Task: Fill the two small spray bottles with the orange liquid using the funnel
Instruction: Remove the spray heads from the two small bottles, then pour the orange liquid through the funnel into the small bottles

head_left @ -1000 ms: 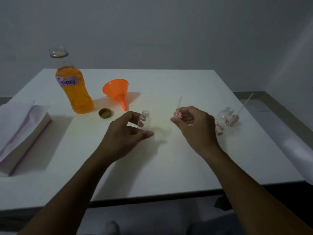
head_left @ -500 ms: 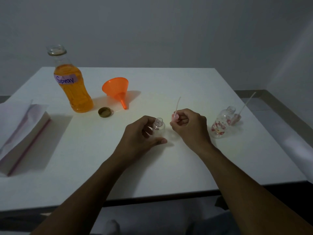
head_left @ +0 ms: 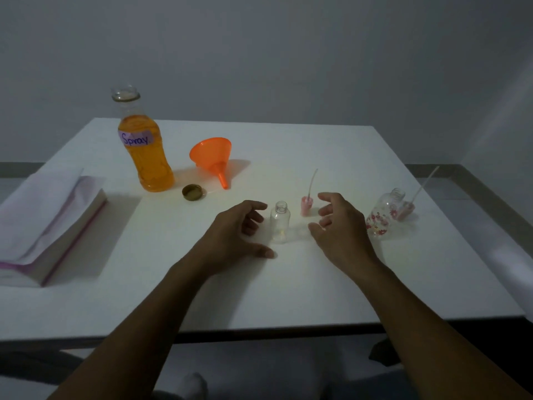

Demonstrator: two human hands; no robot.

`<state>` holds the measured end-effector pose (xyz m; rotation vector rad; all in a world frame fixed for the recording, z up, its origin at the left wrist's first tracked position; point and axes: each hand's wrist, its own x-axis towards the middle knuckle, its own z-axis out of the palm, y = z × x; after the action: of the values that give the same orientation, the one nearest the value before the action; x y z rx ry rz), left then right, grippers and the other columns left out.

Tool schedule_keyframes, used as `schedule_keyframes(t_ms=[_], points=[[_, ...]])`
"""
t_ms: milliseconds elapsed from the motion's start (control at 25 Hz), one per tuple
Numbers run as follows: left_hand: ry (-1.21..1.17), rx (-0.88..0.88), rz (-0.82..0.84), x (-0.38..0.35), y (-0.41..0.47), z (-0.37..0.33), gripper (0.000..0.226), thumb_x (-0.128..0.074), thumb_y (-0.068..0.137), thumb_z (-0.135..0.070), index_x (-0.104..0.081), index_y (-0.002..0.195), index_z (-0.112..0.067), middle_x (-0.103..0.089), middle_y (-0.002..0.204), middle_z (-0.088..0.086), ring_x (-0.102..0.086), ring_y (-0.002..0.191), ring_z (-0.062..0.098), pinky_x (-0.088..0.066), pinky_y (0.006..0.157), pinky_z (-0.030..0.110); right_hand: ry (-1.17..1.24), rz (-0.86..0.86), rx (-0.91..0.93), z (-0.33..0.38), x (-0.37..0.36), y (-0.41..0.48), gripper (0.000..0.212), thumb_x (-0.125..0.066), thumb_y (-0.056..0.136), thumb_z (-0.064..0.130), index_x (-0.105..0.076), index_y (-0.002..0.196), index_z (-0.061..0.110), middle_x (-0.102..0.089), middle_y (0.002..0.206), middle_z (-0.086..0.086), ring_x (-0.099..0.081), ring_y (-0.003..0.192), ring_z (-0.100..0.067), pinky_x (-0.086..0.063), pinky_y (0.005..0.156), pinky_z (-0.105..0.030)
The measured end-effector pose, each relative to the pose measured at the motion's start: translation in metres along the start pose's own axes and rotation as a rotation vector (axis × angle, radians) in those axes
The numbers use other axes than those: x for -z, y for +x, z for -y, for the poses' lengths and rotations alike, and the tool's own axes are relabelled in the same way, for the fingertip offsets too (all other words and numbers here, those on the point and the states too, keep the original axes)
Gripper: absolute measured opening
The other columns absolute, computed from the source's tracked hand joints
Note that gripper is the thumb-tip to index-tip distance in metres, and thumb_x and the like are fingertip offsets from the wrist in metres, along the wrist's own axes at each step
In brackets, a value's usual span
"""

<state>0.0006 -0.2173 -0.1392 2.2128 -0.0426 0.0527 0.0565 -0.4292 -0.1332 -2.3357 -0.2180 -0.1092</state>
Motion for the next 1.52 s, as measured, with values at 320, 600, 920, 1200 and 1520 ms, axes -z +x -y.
schedule_keyframes(t_ms=[320, 600, 920, 1200, 1520], points=[[-0.081, 0.130, -0.393, 0.080, -0.043, 0.016, 0.040, -0.073, 0.081, -0.030, -0.059, 0.118, -0.023, -0.068, 0.095, -0.003, -0.066, 0.086, 0.013, -0.054, 0.069, 0.027, 0.123, -0.117, 0.016, 0.027, -0.023, -0.094, 0.027, -0.066, 0.083, 0.000, -0.061, 0.094, 0.024, -0.061, 0.088, 0.005, -0.058, 0.078, -0.002, -0.048, 0.063, -0.008], [-0.333, 0.219, -0.800, 0.099, -0.025, 0.046, 0.042, -0.067, 0.088, -0.025, -0.053, 0.127, -0.023, -0.060, 0.119, -0.001, -0.058, 0.102, 0.012, -0.049, 0.080, 0.025, 0.149, -0.019, 0.245, 0.081, -0.074, -0.099, 0.031, -0.056, 0.090, -0.006, -0.071, 0.103, 0.018, -0.071, 0.100, 0.005, -0.064, 0.091, -0.002, -0.044, 0.079, 0.001], [-0.430, 0.274, -0.872, 0.125, 0.025, 0.087, 0.071, -0.073, 0.083, -0.035, -0.032, 0.141, -0.030, -0.036, 0.150, -0.004, -0.038, 0.134, 0.018, -0.039, 0.098, 0.033, 0.270, -0.019, 0.013, 0.168, -0.140, 0.033, 0.056, -0.059, 0.094, 0.013, -0.038, 0.146, 0.018, -0.047, 0.146, -0.007, -0.048, 0.132, -0.024, -0.043, 0.105, -0.034], [-0.391, 0.196, -0.730, 0.131, 0.043, 0.106, 0.077, -0.076, 0.078, -0.040, -0.033, 0.142, -0.029, -0.043, 0.143, -0.006, -0.044, 0.126, 0.012, -0.040, 0.087, 0.022, 0.110, 0.074, -0.220, 0.182, -0.167, 0.117, 0.113, -0.082, 0.069, 0.045, -0.011, 0.152, 0.018, -0.030, 0.152, -0.015, -0.031, 0.140, -0.036, -0.037, 0.108, -0.043], [-0.307, 0.233, -0.794, 0.131, 0.040, 0.099, 0.064, -0.074, 0.081, -0.033, -0.043, 0.136, -0.022, -0.053, 0.132, -0.002, -0.051, 0.118, 0.016, -0.045, 0.092, 0.030, 0.264, 0.085, -0.203, 0.183, -0.137, 0.116, 0.110, -0.088, 0.066, 0.046, -0.022, 0.150, 0.019, -0.041, 0.146, -0.005, -0.041, 0.135, -0.030, -0.047, 0.090, -0.036]])
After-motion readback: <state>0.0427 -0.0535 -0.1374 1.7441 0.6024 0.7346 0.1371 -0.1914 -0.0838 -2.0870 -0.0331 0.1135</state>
